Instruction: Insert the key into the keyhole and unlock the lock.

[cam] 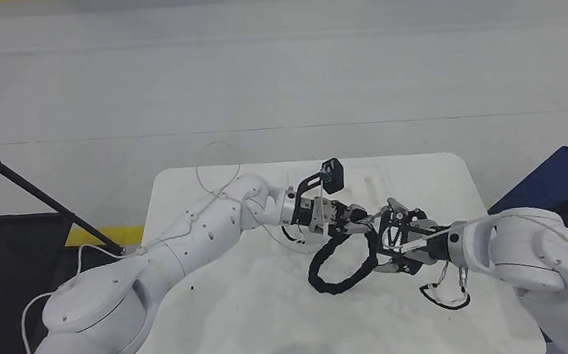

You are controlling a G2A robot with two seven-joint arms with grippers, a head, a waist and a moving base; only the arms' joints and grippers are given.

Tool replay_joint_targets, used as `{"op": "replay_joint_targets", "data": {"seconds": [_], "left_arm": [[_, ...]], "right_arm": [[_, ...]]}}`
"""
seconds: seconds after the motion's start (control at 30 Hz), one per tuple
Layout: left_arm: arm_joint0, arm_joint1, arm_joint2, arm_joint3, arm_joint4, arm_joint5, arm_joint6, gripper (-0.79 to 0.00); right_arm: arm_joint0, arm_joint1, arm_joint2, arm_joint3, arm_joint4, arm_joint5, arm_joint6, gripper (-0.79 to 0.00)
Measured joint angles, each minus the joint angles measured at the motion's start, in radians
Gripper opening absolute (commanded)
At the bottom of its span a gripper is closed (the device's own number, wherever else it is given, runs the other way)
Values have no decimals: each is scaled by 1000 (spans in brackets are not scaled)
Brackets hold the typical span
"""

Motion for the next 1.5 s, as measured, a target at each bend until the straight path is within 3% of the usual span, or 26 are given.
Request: {"op": "replay_joint_targets", "data": {"seconds": [0.37, 0.63, 0.67, 0.7, 0.73, 0.87, 1.5], "left_arm": [[-2, -13, 0, 28, 125, 0, 99, -785], [16, -7, 0, 9, 182, 0, 91, -785], [17, -5, 0, 6, 182, 0, 87, -785], [18, -3, 0, 3, 182, 0, 82, -785], [20, 0, 0, -3, 180, 0, 76, -785], [20, 8, 0, -20, 169, 0, 58, -785], [22, 34, 0, -63, 113, 0, -2, -785]], "right_arm": [[44, 2, -21, 34, 71, 9, 41, 0], [46, 12, 32, 23, -6, -35, -21, 0], [44, 13, 35, 16, -29, -42, -31, -28], [40, 13, 37, 8, -52, -49, -40, -179], [35, 14, 37, -1, -79, -58, -47, -394], [23, 15, 29, -30, -162, -51, -58, -576], [4, 10, -58, -110, -357, 10, -13, -613]]}}
